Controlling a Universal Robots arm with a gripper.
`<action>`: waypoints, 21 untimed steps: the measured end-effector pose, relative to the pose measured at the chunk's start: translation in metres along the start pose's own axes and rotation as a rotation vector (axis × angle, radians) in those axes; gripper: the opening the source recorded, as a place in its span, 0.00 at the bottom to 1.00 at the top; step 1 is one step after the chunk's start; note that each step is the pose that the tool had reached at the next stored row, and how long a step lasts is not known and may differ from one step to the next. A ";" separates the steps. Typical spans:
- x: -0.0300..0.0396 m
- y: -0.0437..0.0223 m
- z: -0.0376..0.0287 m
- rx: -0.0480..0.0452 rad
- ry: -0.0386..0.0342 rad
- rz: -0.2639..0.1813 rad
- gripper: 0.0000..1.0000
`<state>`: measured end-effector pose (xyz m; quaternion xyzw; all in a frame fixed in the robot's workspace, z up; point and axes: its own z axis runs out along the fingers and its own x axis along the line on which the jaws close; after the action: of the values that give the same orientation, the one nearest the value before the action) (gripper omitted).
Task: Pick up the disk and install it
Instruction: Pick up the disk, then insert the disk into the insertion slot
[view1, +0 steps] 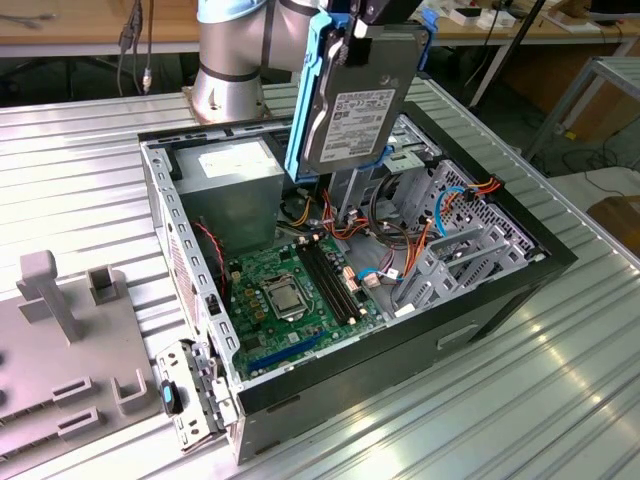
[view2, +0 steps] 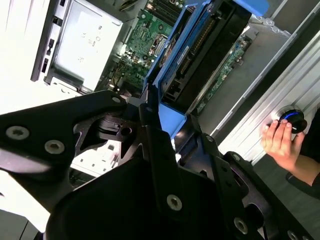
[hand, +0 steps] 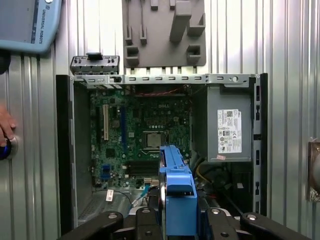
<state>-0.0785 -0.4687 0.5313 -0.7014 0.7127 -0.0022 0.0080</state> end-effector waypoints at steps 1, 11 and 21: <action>0.0016 -0.0004 0.0001 0.0001 -0.0001 0.000 0.37; 0.0167 -0.0056 0.0003 0.0001 -0.0001 0.000 0.37; 0.0172 -0.0056 0.0003 0.0001 -0.0001 0.000 0.37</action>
<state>-0.0731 -0.4860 0.5310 -0.7014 0.7127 -0.0022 0.0081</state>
